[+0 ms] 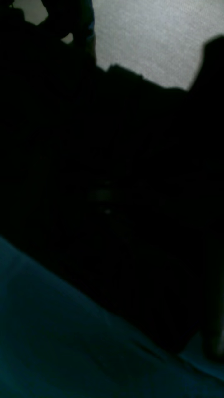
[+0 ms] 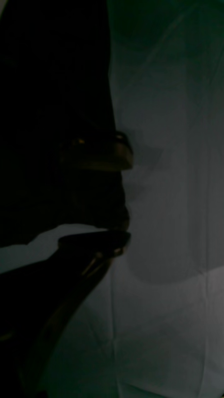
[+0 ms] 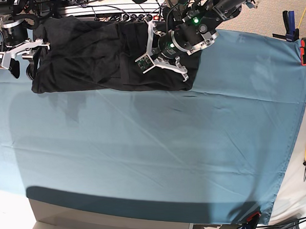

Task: Fold the T-shirt properly
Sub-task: 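Slide the left gripper across the folded shirt toward the other end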

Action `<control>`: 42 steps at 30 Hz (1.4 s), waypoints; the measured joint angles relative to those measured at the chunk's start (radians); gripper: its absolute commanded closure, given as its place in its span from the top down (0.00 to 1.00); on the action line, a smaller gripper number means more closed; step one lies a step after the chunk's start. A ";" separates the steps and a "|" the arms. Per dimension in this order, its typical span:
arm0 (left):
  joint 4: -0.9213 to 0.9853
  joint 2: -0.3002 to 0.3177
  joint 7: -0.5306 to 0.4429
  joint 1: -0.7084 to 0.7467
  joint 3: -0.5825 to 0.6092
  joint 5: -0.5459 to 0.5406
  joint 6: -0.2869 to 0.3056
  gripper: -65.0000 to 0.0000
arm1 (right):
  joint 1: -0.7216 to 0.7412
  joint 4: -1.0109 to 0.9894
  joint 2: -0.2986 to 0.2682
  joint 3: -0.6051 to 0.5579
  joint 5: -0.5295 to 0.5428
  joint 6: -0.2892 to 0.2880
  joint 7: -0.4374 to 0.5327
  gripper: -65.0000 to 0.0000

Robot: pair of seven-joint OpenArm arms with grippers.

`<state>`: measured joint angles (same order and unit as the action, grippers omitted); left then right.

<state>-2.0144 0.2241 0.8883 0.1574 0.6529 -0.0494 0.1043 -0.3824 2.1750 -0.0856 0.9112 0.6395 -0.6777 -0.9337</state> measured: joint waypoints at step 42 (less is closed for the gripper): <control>-0.065 -0.016 0.048 -0.047 0.023 -0.048 0.115 0.00 | 0.001 -0.019 -0.028 0.003 -0.175 0.259 0.064 0.51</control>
<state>-2.0796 0.2085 0.9360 0.1104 0.6758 -0.0978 0.2192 -0.3817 2.1563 -0.1139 0.9138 0.4644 -0.4191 -0.8696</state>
